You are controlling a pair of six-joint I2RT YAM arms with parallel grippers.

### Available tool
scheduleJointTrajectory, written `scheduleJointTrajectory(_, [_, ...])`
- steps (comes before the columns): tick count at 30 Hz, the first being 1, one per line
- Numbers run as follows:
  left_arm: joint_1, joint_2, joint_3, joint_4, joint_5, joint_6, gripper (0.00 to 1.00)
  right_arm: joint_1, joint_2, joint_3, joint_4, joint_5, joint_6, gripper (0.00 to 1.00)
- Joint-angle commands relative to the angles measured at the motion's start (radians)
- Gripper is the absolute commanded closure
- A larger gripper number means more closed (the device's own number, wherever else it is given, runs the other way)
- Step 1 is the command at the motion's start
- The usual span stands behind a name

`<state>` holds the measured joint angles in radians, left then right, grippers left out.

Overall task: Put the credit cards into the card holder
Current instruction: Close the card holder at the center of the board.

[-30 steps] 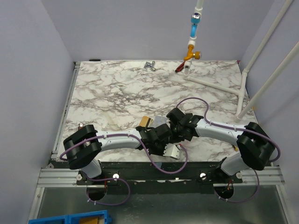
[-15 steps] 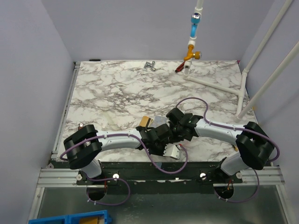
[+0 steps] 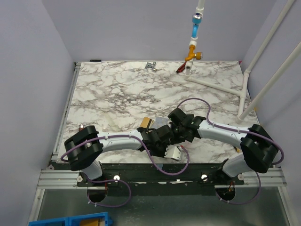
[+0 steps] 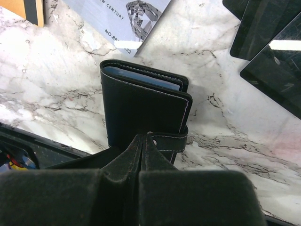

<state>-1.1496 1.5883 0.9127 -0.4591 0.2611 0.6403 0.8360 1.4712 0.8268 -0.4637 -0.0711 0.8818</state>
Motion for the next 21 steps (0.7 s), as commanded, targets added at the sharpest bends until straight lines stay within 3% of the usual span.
scheduleJointTrajectory(1, [-0.004, 0.019, 0.018, -0.032, -0.014, 0.007, 0.92, -0.002, -0.004, -0.007, -0.011, -0.03, -0.009, 0.99])
scheduleJointTrajectory(21, [-0.004, 0.022, 0.023, -0.045, -0.013, 0.008, 0.96, -0.001, 0.014, -0.044, 0.031, -0.025, 0.004, 0.99])
